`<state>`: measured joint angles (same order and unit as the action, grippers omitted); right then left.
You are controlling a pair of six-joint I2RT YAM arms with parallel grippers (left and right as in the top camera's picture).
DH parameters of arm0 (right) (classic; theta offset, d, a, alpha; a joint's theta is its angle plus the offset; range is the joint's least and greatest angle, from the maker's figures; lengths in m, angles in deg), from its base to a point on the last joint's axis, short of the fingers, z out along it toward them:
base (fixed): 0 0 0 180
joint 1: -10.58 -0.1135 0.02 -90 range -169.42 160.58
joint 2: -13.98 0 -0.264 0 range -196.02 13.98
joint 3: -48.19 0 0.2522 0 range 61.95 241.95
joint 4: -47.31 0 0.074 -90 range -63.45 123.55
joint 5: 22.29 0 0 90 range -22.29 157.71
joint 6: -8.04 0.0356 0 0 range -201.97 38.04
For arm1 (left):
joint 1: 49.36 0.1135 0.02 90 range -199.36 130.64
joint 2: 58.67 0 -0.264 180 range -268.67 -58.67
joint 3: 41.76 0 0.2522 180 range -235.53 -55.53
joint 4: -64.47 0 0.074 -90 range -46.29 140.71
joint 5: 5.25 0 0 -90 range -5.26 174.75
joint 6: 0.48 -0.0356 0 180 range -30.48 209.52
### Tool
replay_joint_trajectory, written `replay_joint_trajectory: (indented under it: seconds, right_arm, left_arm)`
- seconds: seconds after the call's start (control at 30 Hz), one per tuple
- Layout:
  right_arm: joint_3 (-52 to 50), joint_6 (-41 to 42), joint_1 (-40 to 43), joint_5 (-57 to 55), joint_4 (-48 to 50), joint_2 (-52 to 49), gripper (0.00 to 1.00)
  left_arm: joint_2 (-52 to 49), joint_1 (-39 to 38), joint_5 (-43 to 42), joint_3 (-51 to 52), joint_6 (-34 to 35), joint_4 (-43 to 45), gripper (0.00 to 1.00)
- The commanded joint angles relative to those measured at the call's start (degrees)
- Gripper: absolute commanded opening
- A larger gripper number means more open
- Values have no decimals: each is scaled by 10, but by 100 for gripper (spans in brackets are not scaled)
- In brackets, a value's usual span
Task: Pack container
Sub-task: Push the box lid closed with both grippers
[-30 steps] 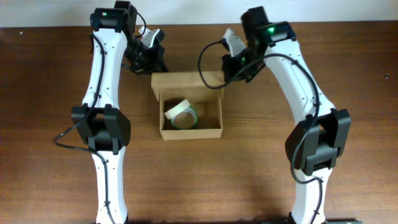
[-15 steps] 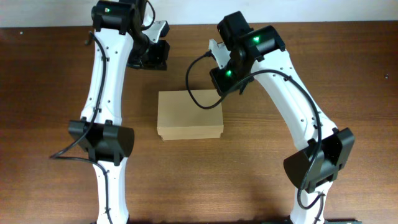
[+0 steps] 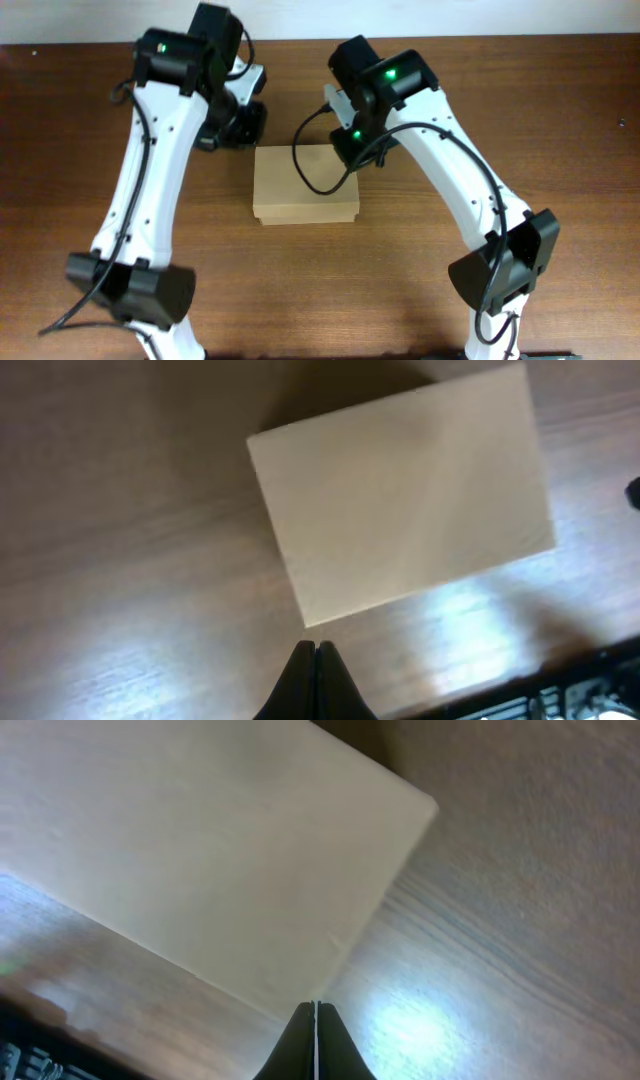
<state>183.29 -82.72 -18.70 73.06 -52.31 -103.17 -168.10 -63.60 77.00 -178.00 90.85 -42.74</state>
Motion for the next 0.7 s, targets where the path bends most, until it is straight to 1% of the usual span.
replay_joint_trajectory:
  seconds: [0.0,0.1,0.23,0.37,0.5,0.67]
  right_arm:
    - [0,-5,-7,-11,14,27,4]
    - [-23,-6,-7,-12,33,26,4]
    - [-85,-3,-6,-11,69,25,4]
    - [-150,-3,-6,3,106,25,4]
    - [-203,6,-6,13,141,25,4]
    - [-243,12,-6,17,172,24,4]
  left_arm:
    - [15,1,4,77,-2,29,2]
    - [15,1,-36,152,-23,77,2]
    - [14,1,-58,245,-22,149,1]
    - [15,1,-71,315,-22,200,1]
    - [15,1,-71,354,-20,227,2]
    - [14,1,-71,373,-20,251,2]
